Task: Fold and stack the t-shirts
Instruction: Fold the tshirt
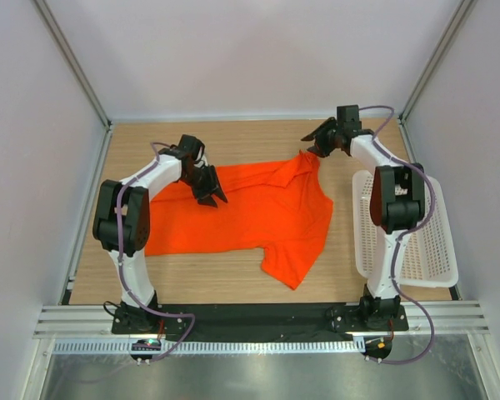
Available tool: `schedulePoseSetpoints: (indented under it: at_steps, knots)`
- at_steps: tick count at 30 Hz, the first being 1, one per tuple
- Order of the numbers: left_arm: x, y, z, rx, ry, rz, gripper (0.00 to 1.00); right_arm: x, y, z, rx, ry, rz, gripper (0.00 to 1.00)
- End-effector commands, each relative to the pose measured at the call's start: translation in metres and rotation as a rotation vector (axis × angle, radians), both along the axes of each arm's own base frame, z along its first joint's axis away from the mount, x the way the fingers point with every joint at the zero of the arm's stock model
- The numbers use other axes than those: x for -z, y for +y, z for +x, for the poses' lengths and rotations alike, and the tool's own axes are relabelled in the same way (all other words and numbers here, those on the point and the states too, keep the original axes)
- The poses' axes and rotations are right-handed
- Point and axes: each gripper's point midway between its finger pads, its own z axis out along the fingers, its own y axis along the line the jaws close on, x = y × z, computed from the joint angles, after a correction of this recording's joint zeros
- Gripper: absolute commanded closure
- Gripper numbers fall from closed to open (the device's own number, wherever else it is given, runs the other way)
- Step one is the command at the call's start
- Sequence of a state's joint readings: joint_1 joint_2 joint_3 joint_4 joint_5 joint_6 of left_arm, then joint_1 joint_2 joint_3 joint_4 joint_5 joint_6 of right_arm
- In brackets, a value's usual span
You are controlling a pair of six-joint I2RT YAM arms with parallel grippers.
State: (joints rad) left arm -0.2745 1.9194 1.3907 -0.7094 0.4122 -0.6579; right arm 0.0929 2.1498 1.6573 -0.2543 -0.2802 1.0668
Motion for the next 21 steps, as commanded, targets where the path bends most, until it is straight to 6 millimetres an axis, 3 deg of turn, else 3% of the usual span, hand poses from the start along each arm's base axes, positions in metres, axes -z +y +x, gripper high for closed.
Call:
schedulePoseSetpoints:
  at_steps: [1,4,8,12,14,21]
  knots:
    - [-0.025,-0.005,0.011,0.030,-0.074,-0.038,0.59,-0.044,-0.010,-0.041,-0.212,-0.105,-0.270,0.51]
    - [-0.020,-0.005,0.009,0.032,-0.056,-0.039,0.59,-0.032,0.007,-0.069,-0.300,-0.076,-0.277,0.50]
    - [-0.021,-0.007,0.011,0.038,-0.053,-0.046,0.59,0.002,0.029,-0.100,-0.369,-0.038,-0.239,0.49]
    - [-0.024,-0.007,0.015,0.042,-0.054,-0.042,0.59,0.025,0.045,-0.103,-0.437,-0.027,-0.239,0.48]
    - [-0.028,-0.007,0.017,0.044,-0.063,-0.040,0.59,0.026,0.048,-0.099,-0.446,-0.027,-0.241,0.48]
    - [-0.028,-0.001,0.016,0.041,-0.074,-0.007,0.59,0.045,0.047,-0.100,-0.443,0.024,-0.257,0.52]
